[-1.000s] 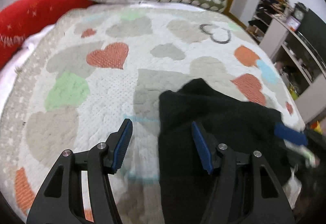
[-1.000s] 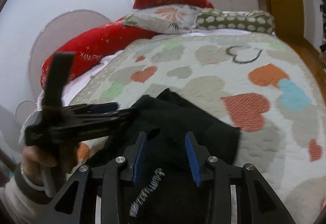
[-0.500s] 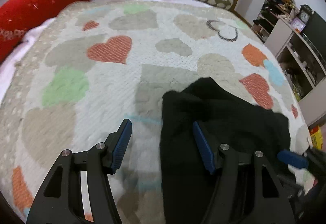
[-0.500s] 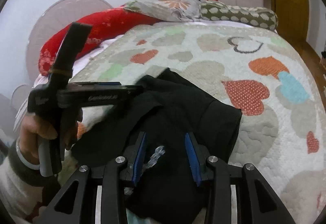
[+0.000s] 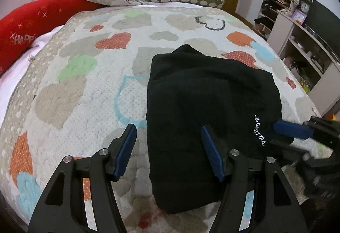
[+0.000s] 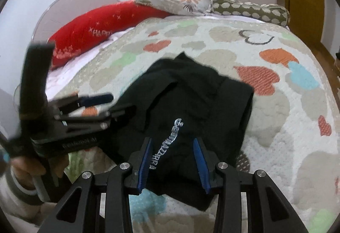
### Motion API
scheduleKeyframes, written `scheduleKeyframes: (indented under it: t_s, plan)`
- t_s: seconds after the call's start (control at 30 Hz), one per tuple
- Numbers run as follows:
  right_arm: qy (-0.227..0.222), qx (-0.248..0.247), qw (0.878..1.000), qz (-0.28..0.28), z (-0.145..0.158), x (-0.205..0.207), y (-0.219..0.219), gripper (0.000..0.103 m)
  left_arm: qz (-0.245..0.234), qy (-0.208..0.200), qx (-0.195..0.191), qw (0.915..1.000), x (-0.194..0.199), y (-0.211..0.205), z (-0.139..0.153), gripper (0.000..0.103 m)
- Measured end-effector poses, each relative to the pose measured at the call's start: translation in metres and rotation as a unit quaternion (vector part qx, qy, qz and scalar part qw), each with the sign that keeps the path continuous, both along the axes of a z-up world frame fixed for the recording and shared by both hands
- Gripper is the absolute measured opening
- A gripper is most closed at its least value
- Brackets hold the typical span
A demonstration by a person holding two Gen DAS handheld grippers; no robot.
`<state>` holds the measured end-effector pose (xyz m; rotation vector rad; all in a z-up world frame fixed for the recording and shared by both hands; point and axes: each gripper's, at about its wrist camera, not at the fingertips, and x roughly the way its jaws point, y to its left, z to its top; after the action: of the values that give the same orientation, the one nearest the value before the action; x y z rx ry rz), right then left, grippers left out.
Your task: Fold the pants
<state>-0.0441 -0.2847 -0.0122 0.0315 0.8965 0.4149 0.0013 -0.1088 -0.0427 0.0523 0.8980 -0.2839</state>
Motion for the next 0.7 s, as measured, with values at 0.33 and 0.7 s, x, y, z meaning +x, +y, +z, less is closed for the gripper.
scheduleKeyframes:
  t_s: [0.33, 0.7]
  plan:
    - [-0.013, 0.023, 0.998, -0.059, 0.006, 0.063, 0.000, 0.041, 0.005, 0.001, -0.004, 1.0000, 0.000, 0.001, -0.001, 0.063]
    - [-0.007, 0.005, 0.998, -0.066, 0.002, 0.067, -0.007, 0.042, 0.003, 0.001, -0.006, 1.0000, 0.001, 0.000, -0.002, 0.064]
